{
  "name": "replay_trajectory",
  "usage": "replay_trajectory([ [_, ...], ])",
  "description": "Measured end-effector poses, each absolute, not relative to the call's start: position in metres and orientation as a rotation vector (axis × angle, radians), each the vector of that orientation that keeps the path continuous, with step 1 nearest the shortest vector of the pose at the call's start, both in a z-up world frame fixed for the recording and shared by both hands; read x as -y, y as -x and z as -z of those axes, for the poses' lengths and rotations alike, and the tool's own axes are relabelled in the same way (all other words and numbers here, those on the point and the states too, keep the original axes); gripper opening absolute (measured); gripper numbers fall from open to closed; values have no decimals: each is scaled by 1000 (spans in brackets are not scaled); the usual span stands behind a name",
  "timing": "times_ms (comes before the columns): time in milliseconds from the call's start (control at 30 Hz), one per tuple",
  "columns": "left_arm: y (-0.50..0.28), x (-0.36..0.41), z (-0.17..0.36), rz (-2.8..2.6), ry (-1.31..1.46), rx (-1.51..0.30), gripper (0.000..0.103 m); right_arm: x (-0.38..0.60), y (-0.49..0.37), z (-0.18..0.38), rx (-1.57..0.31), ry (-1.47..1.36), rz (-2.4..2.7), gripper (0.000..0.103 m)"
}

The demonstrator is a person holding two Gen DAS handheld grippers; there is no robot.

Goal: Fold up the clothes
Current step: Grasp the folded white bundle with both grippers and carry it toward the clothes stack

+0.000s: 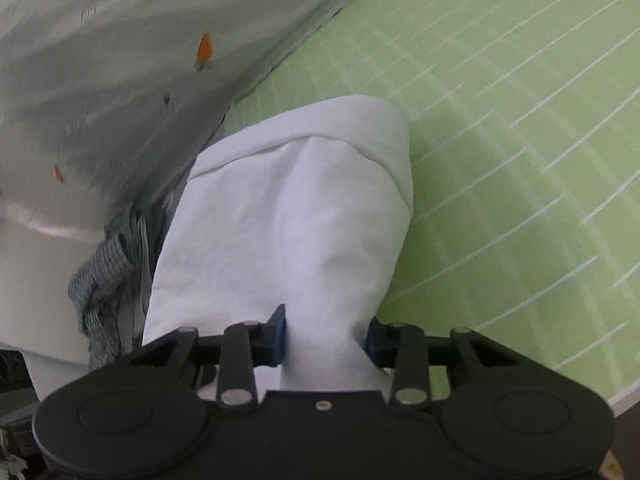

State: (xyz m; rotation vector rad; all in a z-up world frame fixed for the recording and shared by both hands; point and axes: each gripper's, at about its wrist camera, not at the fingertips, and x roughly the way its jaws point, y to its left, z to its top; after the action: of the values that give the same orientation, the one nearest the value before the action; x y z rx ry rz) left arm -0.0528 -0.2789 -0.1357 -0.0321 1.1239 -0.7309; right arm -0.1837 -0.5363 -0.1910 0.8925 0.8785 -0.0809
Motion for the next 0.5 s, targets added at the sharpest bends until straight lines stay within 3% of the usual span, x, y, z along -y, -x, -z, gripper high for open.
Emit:
replay_trajectory([
  [233, 67, 384, 119, 821, 2, -1046, 24, 638, 205, 176, -783, -910, 127, 37],
  [500, 113, 580, 113, 855, 6, -969, 24, 837, 253, 166, -668, -909, 94, 37],
])
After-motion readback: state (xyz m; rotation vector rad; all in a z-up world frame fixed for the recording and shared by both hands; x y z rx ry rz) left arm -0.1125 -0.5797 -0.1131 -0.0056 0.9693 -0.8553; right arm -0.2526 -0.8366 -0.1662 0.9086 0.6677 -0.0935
